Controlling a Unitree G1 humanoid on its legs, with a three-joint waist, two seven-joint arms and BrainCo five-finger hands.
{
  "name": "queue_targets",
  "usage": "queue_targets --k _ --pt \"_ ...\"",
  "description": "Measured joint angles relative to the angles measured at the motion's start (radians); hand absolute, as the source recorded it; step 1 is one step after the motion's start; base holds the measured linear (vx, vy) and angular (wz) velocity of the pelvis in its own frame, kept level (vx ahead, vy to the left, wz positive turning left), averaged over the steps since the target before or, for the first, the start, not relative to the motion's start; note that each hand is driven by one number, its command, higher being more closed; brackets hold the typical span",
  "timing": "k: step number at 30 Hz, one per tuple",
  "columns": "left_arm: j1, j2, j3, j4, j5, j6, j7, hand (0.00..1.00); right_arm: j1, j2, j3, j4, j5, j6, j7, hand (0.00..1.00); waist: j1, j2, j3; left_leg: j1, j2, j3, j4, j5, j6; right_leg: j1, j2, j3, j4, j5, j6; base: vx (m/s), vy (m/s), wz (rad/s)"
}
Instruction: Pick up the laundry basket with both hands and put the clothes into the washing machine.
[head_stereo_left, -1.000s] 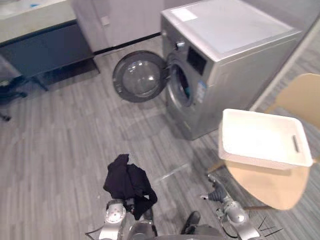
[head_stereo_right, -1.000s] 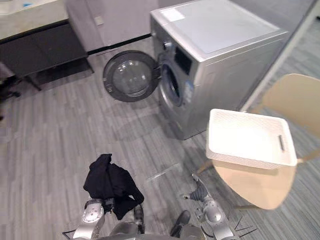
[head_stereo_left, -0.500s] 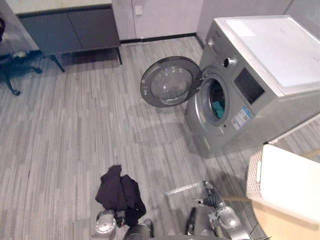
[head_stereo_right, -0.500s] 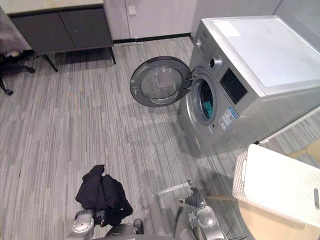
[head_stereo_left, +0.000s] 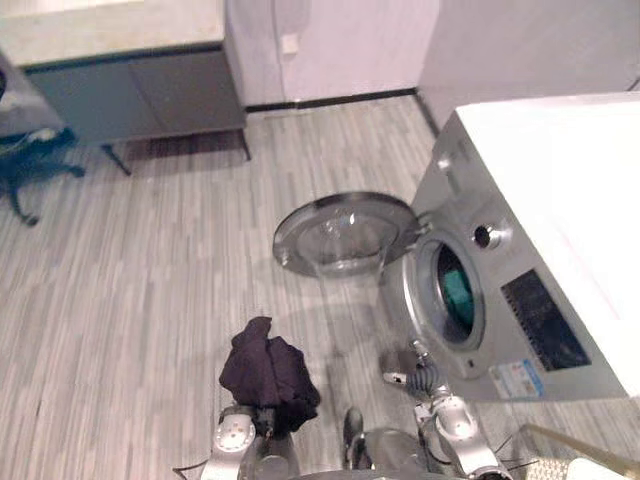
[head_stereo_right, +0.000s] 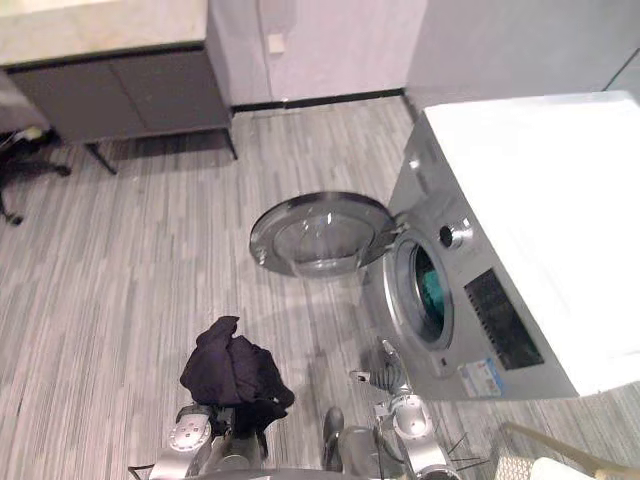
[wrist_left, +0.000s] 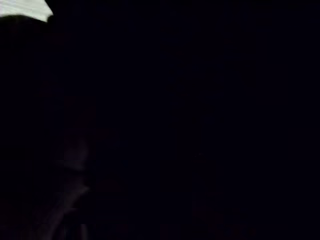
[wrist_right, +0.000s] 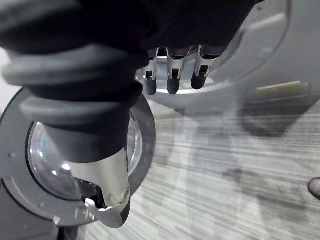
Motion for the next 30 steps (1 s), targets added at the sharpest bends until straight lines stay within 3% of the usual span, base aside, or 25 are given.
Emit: queue_targets --k 1,3,4,5,6,7,9,10,12,14,16,18,19,22,25,26,27,28,30 --pt "-0.001 0.002 -0.006 -0.003 0.002 0.000 0.000 1.00 0.001 -0.003 0.000 0.001 -0.001 0.001 0.000 0.00 0.008 -0.003 0.002 -0.035 -0.050 -0.065 -0.146 -0.006 0.002 0.029 -0.003 0.053 -0.020 0.000 0.000 0.39 0.107 -1.14" --pt "-0.004 0.000 -0.013 -0.002 0.005 0.001 0.001 1.00 -0.001 -0.001 -0.016 0.011 -0.002 0.001 -0.001 0.00 0.024 -0.010 0.006 -0.034 -0.112 -0.204 -0.380 0.009 -0.028 0.058 -0.014 0.124 -0.023 -0.012 0.022 0.35 0.191 -1.34" --pt "-0.005 -0.003 -0.022 -0.002 0.013 0.000 0.002 1.00 -0.002 -0.002 -0.020 0.021 -0.012 0.001 -0.010 0.00 0.024 -0.002 0.005 -0.026 -0.136 -0.309 -0.541 0.047 -0.073 0.077 -0.018 0.174 -0.020 -0.039 0.064 0.39 0.314 -1.38" --pt "-0.005 -0.013 -0.025 0.000 0.014 0.001 0.003 1.00 0.001 -0.007 -0.024 0.030 -0.022 0.000 -0.016 0.00 0.022 0.016 0.001 -0.020 -0.129 -0.373 -0.636 0.087 -0.106 0.087 -0.009 0.213 -0.016 -0.058 0.092 0.26 0.231 -1.41" --pt "-0.004 -0.019 -0.028 0.001 0.014 0.001 0.003 1.00 0.003 -0.012 -0.025 0.038 -0.023 0.000 -0.017 0.00 0.023 0.027 -0.002 -0.016 -0.124 -0.397 -0.665 0.123 -0.114 0.086 -0.006 0.237 -0.011 -0.070 0.107 0.28 0.397 -1.71" --pt "0.008 -0.037 -0.032 0.004 0.014 0.000 0.003 1.00 0.012 -0.032 -0.025 0.045 -0.029 0.001 -0.016 0.00 0.024 0.061 -0.017 -0.002 -0.094 -0.398 -0.660 0.187 -0.123 0.079 0.012 0.310 0.030 -0.122 0.146 0.27 0.469 -1.82" --pt "-0.003 -0.019 -0.040 0.021 0.018 0.009 0.001 1.00 0.014 -0.008 -0.026 0.056 -0.032 0.006 -0.018 0.00 0.018 0.019 -0.022 0.006 -0.116 -0.293 -0.607 0.177 -0.082 0.034 -0.038 0.377 0.126 -0.172 0.191 0.26 0.483 -1.72" --pt "-0.012 0.002 -0.040 0.020 0.021 0.009 0.001 1.00 0.024 0.003 -0.020 0.057 -0.034 0.008 -0.016 0.00 0.014 -0.022 -0.039 0.022 -0.130 -0.204 -0.597 0.151 -0.049 -0.016 -0.081 0.367 0.186 -0.178 0.205 0.15 0.381 -1.65" --pt "-0.020 0.016 -0.035 0.017 0.021 0.010 0.003 1.00 0.022 0.011 -0.011 0.057 -0.039 0.008 -0.016 0.00 0.020 -0.028 -0.041 0.059 -0.128 -0.086 -0.595 0.124 -0.013 -0.061 -0.127 0.299 0.215 -0.159 0.230 0.10 0.332 -1.78" --pt "-0.011 0.023 -0.028 0.006 0.020 0.012 0.003 1.00 0.001 0.013 0.014 0.067 -0.043 0.009 -0.014 0.00 0.022 -0.028 -0.040 0.124 -0.124 0.047 -0.623 0.106 0.013 -0.077 -0.209 0.078 0.227 -0.150 0.223 0.03 0.164 -1.82" --pt "-0.007 0.023 -0.023 -0.010 0.020 0.018 0.005 1.00 -0.035 0.013 0.035 0.085 -0.058 0.009 -0.012 0.00 0.021 -0.014 -0.038 0.188 -0.097 0.195 -0.657 0.071 0.023 -0.060 -0.302 -0.340 0.213 -0.134 0.170 0.03 0.174 -1.89" --pt "-0.008 0.026 -0.018 -0.026 0.020 0.019 0.004 1.00 -0.044 0.013 0.033 0.086 -0.060 0.009 -0.013 0.00 0.021 -0.012 -0.041 0.220 -0.080 0.272 -0.691 0.062 0.019 -0.048 -0.344 -0.526 0.211 -0.102 0.139 0.05 0.121 -1.48" --pt "-0.009 0.035 -0.017 -0.030 0.020 0.019 0.004 1.00 -0.041 0.012 0.027 0.086 -0.066 0.011 -0.015 0.00 0.019 -0.019 -0.044 0.242 -0.077 0.318 -0.713 0.077 0.006 -0.053 -0.347 -0.555 0.207 -0.086 0.154 0.13 0.077 -1.36" --pt "-0.007 0.041 -0.007 -0.029 0.021 0.020 0.000 1.00 -0.034 0.009 0.005 0.086 -0.068 0.013 -0.017 0.00 -0.008 -0.019 -0.045 0.278 -0.063 0.378 -0.721 0.083 -0.001 -0.053 -0.311 -0.490 0.157 -0.072 0.186 0.17 -0.024 -0.79" --pt "-0.016 0.038 0.009 -0.028 0.021 0.022 -0.001 1.00 -0.007 0.002 -0.002 0.087 -0.066 0.014 -0.026 0.00 -0.009 -0.021 -0.045 0.237 0.006 0.391 -0.506 0.081 0.000 -0.025 -0.269 -0.415 0.095 -0.060 0.204 0.15 -0.132 -0.84" --pt "-0.008 0.034 0.014 -0.028 0.021 0.022 0.000 1.00 -0.001 -0.011 0.004 0.087 -0.065 0.014 -0.035 0.00 0.001 -0.008 -0.036 0.199 0.066 0.333 -0.319 0.088 0.010 0.017 -0.244 -0.367 0.074 -0.059 0.202 0.11 -0.053 -0.86" --pt "-0.003 0.033 0.015 -0.030 0.021 0.022 0.001 1.00 -0.002 -0.014 0.004 0.087 -0.064 0.014 -0.036 0.00 0.005 -0.005 -0.033 0.174 0.081 0.295 -0.250 0.091 0.023 0.033 -0.240 -0.351 0.068 -0.060 0.202 0.16 0.056 -1.13" --pt "0.002 0.021 0.011 -0.029 0.021 0.021 0.000 1.00 -0.003 -0.022 -0.002 0.088 -0.057 0.016 -0.040 0.00 0.014 -0.006 -0.030 0.127 0.059 0.191 -0.196 0.020 -0.017 0.039 -0.245 -0.304 0.071 -0.062 0.203 0.17 0.132 -1.04" --pt "-0.009 0.009 0.010 -0.030 0.020 0.021 0.002 1.00 -0.006 -0.034 -0.022 0.090 -0.056 0.017 -0.048 0.00 0.018 -0.003 -0.027 0.071 0.018 0.107 -0.243 -0.007 -0.031 0.038 -0.252 -0.259 0.070 -0.061 0.204 0.15 0.153 -0.93"
